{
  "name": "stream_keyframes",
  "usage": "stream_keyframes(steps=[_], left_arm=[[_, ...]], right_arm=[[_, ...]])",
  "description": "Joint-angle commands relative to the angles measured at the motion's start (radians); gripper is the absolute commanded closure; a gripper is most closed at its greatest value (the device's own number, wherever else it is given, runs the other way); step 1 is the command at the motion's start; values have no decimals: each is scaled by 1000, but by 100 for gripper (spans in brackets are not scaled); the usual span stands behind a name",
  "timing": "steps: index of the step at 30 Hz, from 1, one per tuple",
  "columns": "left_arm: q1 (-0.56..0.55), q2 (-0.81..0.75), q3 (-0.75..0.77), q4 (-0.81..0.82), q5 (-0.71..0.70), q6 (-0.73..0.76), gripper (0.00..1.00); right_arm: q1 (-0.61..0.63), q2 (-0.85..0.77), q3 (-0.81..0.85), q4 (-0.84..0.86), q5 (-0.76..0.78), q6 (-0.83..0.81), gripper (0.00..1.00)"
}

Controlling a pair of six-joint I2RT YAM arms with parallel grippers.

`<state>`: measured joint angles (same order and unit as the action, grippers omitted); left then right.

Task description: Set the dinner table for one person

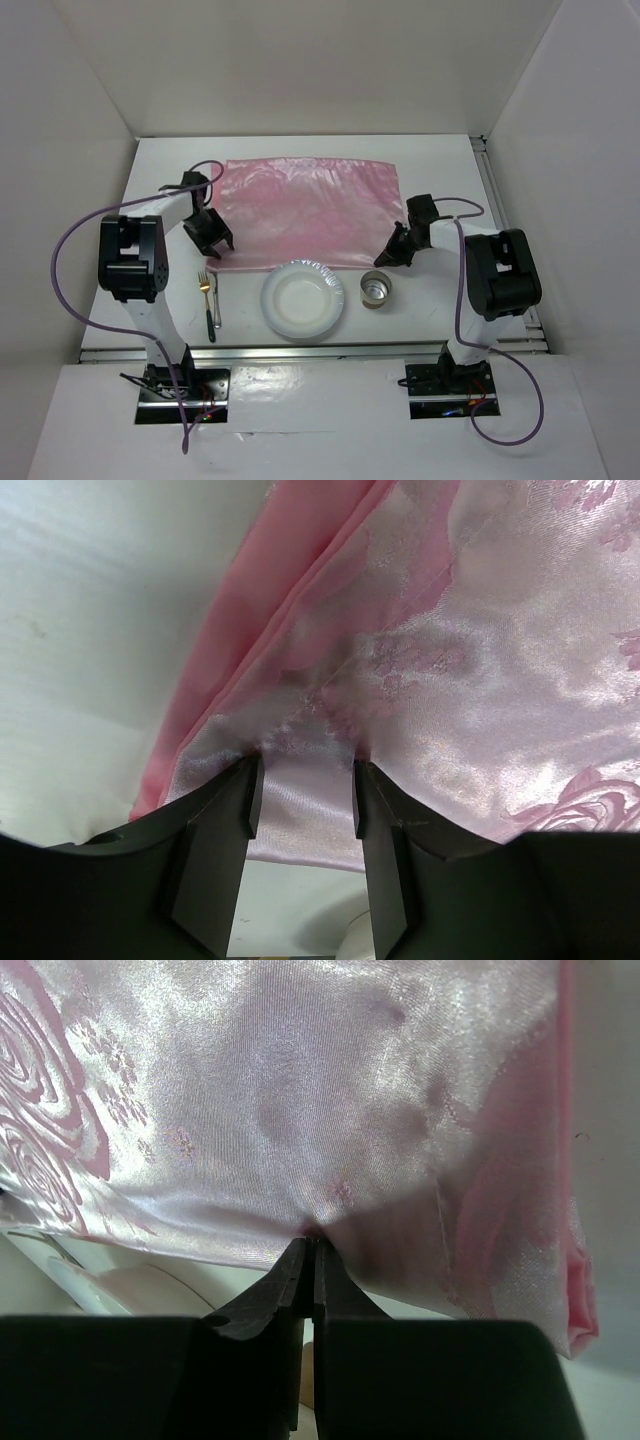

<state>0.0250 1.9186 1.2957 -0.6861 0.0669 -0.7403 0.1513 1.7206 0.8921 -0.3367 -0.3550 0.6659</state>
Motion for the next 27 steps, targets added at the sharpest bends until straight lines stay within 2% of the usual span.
stream_keyframes(steps=[1,4,8,12,14,16,17,19,21,27], left_arm=[[16,-21,-59,-29,-119,7,42],[16,-21,-27,-52,-130,7,41],[16,-9,59,-61,-125,31,39],[-5,-9,172,-76,-134,54,35],[-14,15,220,-102,-144,67,34],[-14,42,293,-139,-156,67,34],[-14,63,313,-150,-156,67,34],[-23,63,362,-171,-165,67,34],[-23,63,382,-171,-165,76,34],[-34,-36,395,-193,-156,94,34]], right_arm=[[7,7,-38,-111,119,-20,100],[7,-7,-7,-137,128,-43,100],[7,-110,88,-188,185,-66,100],[7,-191,215,-255,269,-120,90],[7,-206,292,-307,297,-134,80],[16,-237,318,-334,310,-155,76],[16,-274,318,-343,323,-155,52],[16,-331,277,-343,323,-166,34],[16,-424,228,-343,323,-166,20],[83,-608,-24,-420,278,-55,15]])
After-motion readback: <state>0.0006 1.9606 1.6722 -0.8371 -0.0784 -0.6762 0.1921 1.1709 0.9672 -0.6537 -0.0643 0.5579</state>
